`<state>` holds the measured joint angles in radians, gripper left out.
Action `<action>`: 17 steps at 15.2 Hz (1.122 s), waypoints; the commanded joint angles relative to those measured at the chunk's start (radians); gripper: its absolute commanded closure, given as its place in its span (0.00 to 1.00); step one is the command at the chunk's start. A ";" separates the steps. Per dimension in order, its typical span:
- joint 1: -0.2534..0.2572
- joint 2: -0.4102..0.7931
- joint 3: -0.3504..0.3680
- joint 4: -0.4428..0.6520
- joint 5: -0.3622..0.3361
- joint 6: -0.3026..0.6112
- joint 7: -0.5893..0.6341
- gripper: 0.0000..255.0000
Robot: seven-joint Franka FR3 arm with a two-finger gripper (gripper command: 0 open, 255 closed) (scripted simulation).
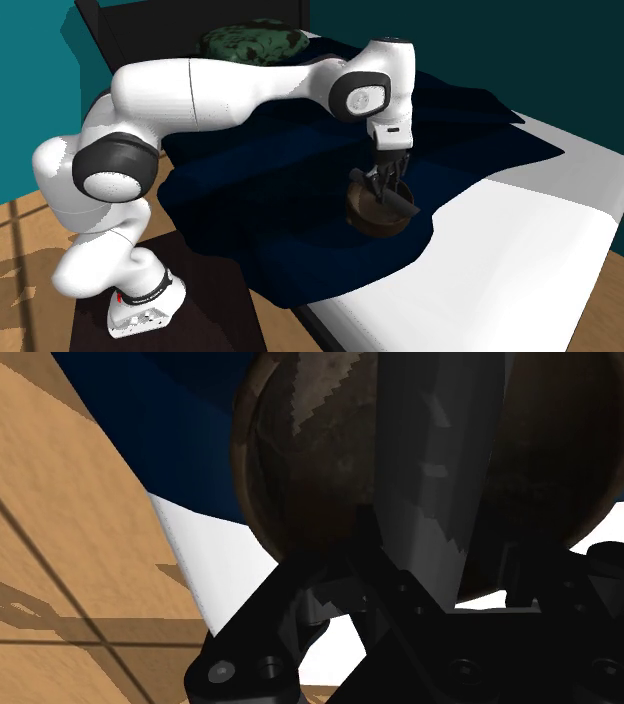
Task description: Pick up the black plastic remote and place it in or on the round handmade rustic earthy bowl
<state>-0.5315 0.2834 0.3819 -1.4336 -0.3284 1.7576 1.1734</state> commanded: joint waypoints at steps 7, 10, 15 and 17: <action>-0.001 -0.003 0.000 -0.009 0.001 0.008 0.001 0.00; -0.001 -0.003 0.000 -0.009 0.001 0.008 0.001 0.00; 0.019 0.004 0.007 0.099 -0.001 -0.095 -0.006 0.00; 0.026 0.009 0.009 0.131 -0.003 -0.124 -0.007 0.00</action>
<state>-0.5111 0.2895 0.3890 -1.3237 -0.3299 1.6544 1.1659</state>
